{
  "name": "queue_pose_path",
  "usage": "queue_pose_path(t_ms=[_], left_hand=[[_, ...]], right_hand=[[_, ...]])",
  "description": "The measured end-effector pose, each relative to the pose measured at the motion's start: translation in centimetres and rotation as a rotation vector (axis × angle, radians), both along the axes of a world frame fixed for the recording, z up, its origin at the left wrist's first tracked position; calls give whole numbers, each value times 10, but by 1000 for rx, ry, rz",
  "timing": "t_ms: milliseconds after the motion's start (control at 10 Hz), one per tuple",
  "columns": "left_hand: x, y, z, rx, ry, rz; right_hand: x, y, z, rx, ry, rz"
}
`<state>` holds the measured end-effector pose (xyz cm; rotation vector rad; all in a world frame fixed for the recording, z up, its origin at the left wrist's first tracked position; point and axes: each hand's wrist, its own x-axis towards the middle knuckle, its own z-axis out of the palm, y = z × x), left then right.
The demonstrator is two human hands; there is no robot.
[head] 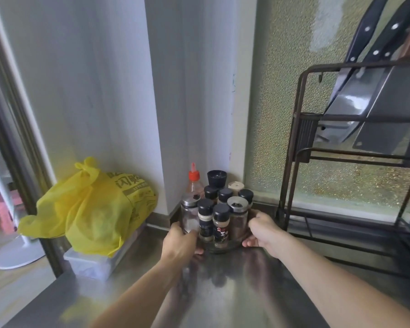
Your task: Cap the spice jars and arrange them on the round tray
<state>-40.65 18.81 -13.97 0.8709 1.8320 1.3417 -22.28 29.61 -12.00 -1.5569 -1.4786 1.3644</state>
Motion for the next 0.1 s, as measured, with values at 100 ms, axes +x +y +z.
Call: queue_pose_path(t_ms=[100], left_hand=[[1, -8, 15, -40, 3, 46]], right_hand=[[1, -26, 4, 36, -107, -6]])
